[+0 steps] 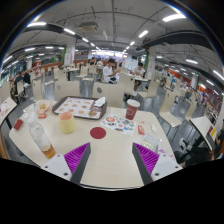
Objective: Pour water
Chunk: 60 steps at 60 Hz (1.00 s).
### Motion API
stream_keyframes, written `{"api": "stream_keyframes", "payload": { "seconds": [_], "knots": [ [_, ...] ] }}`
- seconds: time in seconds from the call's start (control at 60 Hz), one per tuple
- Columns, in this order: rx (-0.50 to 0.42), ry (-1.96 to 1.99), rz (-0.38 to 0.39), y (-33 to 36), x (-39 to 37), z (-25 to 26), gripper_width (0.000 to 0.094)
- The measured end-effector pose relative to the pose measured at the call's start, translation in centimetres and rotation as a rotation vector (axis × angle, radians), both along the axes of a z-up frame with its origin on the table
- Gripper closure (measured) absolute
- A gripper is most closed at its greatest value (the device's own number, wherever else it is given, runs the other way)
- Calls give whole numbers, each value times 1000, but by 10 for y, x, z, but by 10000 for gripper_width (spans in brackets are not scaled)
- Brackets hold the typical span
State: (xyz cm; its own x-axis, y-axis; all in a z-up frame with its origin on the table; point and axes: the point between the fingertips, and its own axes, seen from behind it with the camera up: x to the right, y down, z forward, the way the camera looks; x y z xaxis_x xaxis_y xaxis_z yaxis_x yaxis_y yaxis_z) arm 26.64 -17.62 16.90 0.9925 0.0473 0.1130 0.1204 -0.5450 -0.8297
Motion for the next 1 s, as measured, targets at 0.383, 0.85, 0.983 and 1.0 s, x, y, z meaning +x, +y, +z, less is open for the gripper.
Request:
{"api": "stream_keyframes", "payload": {
  "seconds": [0.383,0.85,0.983,1.0],
  "knots": [
    [-80,4,-68,-86,-13,-38,84],
    [-29,106,50,-103,-220,-80,83],
    [52,141,40,-56,-261,-78,84],
    [61,143,36,-49,-264,-78,85]
  ]
}}
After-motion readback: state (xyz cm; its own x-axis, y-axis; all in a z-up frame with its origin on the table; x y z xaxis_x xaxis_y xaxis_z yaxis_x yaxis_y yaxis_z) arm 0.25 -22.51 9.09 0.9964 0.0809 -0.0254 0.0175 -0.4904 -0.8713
